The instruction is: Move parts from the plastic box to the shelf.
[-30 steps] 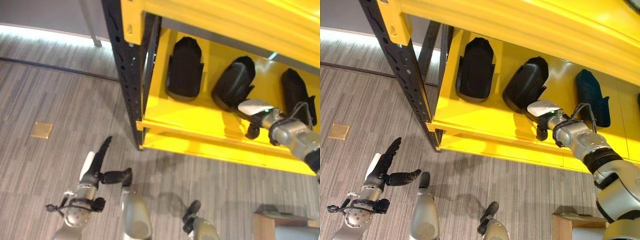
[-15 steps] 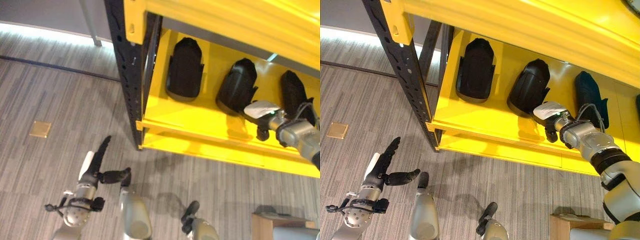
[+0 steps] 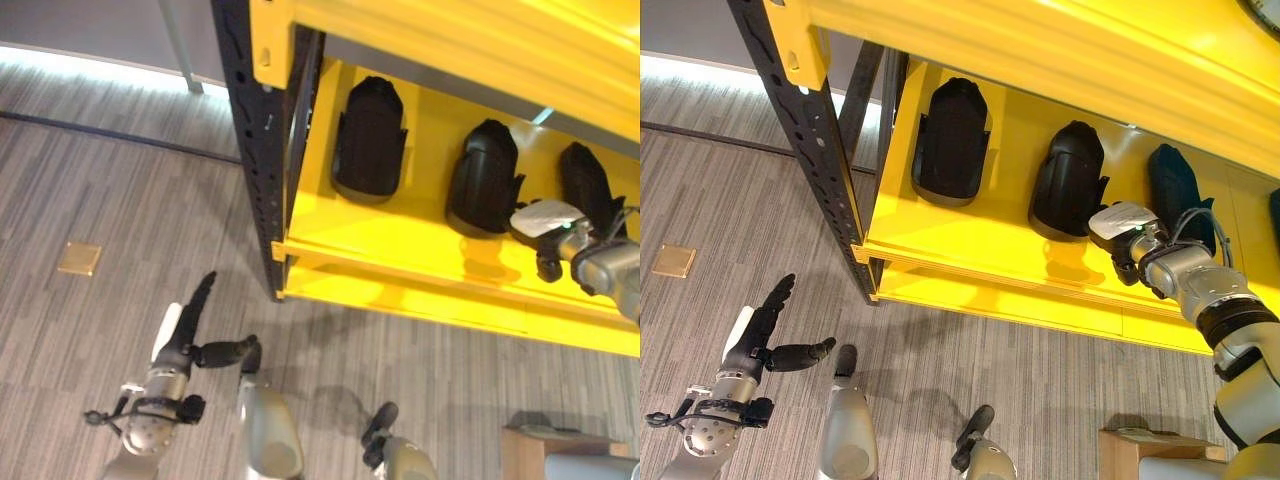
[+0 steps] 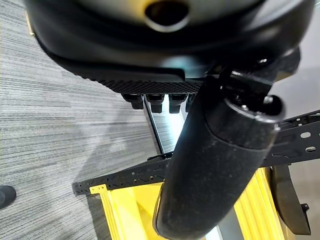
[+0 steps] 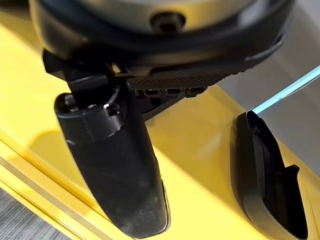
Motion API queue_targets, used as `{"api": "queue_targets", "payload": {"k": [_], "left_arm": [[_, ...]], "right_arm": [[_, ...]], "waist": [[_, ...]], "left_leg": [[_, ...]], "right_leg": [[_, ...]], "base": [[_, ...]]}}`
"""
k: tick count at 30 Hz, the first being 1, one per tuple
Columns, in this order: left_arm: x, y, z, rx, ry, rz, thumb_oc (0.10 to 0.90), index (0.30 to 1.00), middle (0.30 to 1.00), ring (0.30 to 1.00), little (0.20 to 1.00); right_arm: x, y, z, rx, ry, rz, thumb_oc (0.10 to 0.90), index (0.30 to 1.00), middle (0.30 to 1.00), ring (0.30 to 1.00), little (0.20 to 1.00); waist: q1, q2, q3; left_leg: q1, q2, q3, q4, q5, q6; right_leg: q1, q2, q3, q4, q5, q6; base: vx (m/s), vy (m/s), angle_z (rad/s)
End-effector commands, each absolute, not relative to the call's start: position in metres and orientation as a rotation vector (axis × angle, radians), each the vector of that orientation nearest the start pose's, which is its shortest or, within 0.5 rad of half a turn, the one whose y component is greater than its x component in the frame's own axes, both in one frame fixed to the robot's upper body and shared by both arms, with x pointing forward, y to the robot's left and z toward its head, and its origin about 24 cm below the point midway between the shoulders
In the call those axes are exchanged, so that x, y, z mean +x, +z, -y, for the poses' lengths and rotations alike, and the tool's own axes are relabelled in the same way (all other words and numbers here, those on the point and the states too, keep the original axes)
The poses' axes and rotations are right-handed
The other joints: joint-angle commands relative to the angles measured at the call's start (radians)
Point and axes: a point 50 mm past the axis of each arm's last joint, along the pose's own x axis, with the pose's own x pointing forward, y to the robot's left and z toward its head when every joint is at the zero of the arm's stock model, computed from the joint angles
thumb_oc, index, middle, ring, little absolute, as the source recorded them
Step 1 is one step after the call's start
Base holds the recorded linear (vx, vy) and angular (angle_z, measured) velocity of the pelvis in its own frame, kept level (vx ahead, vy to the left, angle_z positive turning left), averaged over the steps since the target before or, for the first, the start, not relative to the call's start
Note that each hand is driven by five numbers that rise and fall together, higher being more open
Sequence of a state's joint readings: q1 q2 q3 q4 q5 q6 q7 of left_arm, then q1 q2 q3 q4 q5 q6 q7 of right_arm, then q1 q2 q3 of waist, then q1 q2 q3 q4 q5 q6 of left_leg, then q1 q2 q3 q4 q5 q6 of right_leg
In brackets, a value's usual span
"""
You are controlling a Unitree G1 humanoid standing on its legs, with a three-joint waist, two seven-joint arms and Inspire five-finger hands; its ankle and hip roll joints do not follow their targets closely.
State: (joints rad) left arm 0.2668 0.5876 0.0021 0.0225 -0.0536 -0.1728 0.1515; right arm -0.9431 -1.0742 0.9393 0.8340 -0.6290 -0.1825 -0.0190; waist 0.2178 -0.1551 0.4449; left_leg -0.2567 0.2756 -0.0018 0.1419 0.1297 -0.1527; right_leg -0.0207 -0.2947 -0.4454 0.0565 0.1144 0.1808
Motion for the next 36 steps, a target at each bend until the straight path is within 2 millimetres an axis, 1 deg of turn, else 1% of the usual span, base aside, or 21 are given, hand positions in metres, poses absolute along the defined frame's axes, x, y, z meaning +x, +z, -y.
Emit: {"api": "queue_targets", "payload": {"k": [1, 7, 9, 12, 14, 19, 25, 29, 31, 32, 33, 36], "left_arm": [[0.190, 0.060, -0.275, 0.575, 0.150, 0.055, 0.900, 1.000, 1.000, 1.000, 1.000], [0.189, 0.059, -0.275, 0.572, 0.152, 0.052, 0.900, 1.000, 1.000, 1.000, 1.000], [0.190, 0.060, -0.275, 0.571, 0.157, 0.054, 0.900, 1.000, 1.000, 1.000, 1.000], [0.189, 0.060, -0.276, 0.571, 0.156, 0.052, 0.900, 1.000, 1.000, 1.000, 1.000], [0.189, 0.060, -0.276, 0.572, 0.158, 0.053, 0.900, 1.000, 1.000, 1.000, 1.000], [0.189, 0.059, -0.276, 0.573, 0.160, 0.051, 0.900, 1.000, 1.000, 1.000, 1.000], [0.189, 0.060, -0.277, 0.578, 0.161, 0.051, 0.900, 1.000, 1.000, 1.000, 1.000], [0.190, 0.060, -0.277, 0.573, 0.163, 0.057, 0.900, 1.000, 1.000, 1.000, 1.000], [0.191, 0.060, -0.276, 0.567, 0.166, 0.056, 0.900, 1.000, 1.000, 1.000, 1.000], [0.191, 0.059, -0.276, 0.566, 0.170, 0.054, 0.900, 1.000, 1.000, 1.000, 1.000], [0.190, 0.058, -0.275, 0.561, 0.174, 0.054, 0.900, 1.000, 1.000, 1.000, 1.000], [0.191, 0.057, -0.274, 0.556, 0.177, 0.048, 0.900, 1.000, 1.000, 1.000, 1.000]], "right_arm": [[0.355, 0.214, 0.342, -2.089, -0.043, -0.159, 0.900, 1.000, 1.000, 1.000, 1.000], [0.357, 0.224, 0.341, -2.082, -0.082, -0.127, 0.900, 1.000, 1.000, 1.000, 1.000], [0.357, 0.230, 0.341, -2.077, -0.106, -0.111, 0.900, 1.000, 1.000, 1.000, 1.000], [0.357, 0.231, 0.340, -2.080, -0.106, -0.107, 0.900, 1.000, 1.000, 1.000, 1.000], [0.358, 0.236, 0.340, -2.077, -0.126, -0.096, 0.900, 1.000, 1.000, 1.000, 1.000], [0.357, 0.237, 0.340, -2.080, -0.124, -0.093, 0.900, 1.000, 1.000, 1.000, 1.000], [0.355, 0.242, 0.343, -2.096, -0.138, -0.097, 0.900, 1.000, 1.000, 1.000, 1.000], [0.353, 0.252, 0.345, -2.046, -0.192, -0.060, 0.900, 1.000, 1.000, 1.000, 1.000], [0.351, 0.262, 0.344, -1.985, -0.240, -0.008, 0.900, 1.000, 1.000, 1.000, 1.000], [0.349, 0.266, 0.343, -1.943, -0.258, 0.029, 0.900, 1.000, 1.000, 1.000, 1.000], [0.348, 0.271, 0.341, -1.865, -0.282, 0.077, 0.900, 1.000, 1.000, 1.000, 1.000], [0.344, 0.272, 0.336, -1.746, -0.294, 0.154, 0.900, 1.000, 1.000, 1.000, 1.000]], "waist": [[-0.014, -0.044, -0.076], [-0.015, -0.044, -0.077], [-0.016, -0.045, -0.079], [-0.016, -0.045, -0.080], [-0.018, -0.046, -0.082], [-0.020, -0.047, -0.085], [-0.023, -0.051, -0.088], [-0.030, -0.050, -0.092], [-0.036, -0.049, -0.093], [-0.042, -0.048, -0.095], [-0.047, -0.046, -0.096], [-0.062, -0.042, -0.101]], "left_leg": [[-0.024, 0.000, -0.005, -0.078, 0.079, 0.038], [-0.024, 0.000, -0.004, -0.075, 0.078, 0.039], [-0.024, -0.001, -0.003, -0.075, 0.078, 0.040], [-0.024, -0.001, -0.004, -0.076, 0.078, 0.040], [-0.024, -0.001, -0.004, -0.076, 0.078, 0.040], [-0.020, -0.001, -0.002, -0.078, 0.077, 0.040], [-0.016, 0.001, -0.001, -0.078, 0.076, 0.039], [-0.011, 0.001, 0.001, -0.079, 0.076, 0.039], [-0.008, 0.003, 0.005, -0.080, 0.075, 0.039], [-0.007, 0.003, 0.006, -0.080, 0.076, 0.040], [0.000, 0.005, 0.008, -0.080, 0.070, 0.038], [0.002, 0.005, 0.014, -0.080, 0.074, 0.040]], "right_leg": [[0.031, -0.006, 0.040, 0.092, -0.055, 0.006], [0.031, -0.005, 0.040, 0.093, -0.056, 0.004], [0.032, -0.006, 0.040, 0.092, -0.055, 0.005], [0.033, -0.005, 0.039, 0.091, -0.055, 0.005], [0.033, -0.005, 0.039, 0.092, -0.056, 0.005], [0.036, -0.004, 0.039, 0.090, -0.057, 0.005], [0.039, -0.002, 0.039, 0.088, -0.056, 0.005], [0.042, -0.002, 0.041, 0.088, -0.055, 0.005], [0.043, -0.002, 0.044, 0.088, -0.056, 0.005], [0.043, -0.002, 0.046, 0.087, -0.055, 0.005], [0.046, -0.001, 0.050, 0.088, -0.059, 0.006], [0.044, -0.002, 0.054, 0.084, -0.053, 0.006]], "base": [[0.00, 0.000, 0.00], [0.00, 0.000, 0.00], [0.00, 0.000, 0.00], [0.00, 0.000, 0.00], [0.00, 0.000, 0.00], [0.00, 0.000, 0.00], [0.00, 0.000, 0.00], [0.00, 0.000, 0.00], [0.00, 0.000, 0.00], [-0.01, 0.013, -0.06], [-0.01, 0.011, -0.08], [-0.01, 0.016, -0.09]]}}
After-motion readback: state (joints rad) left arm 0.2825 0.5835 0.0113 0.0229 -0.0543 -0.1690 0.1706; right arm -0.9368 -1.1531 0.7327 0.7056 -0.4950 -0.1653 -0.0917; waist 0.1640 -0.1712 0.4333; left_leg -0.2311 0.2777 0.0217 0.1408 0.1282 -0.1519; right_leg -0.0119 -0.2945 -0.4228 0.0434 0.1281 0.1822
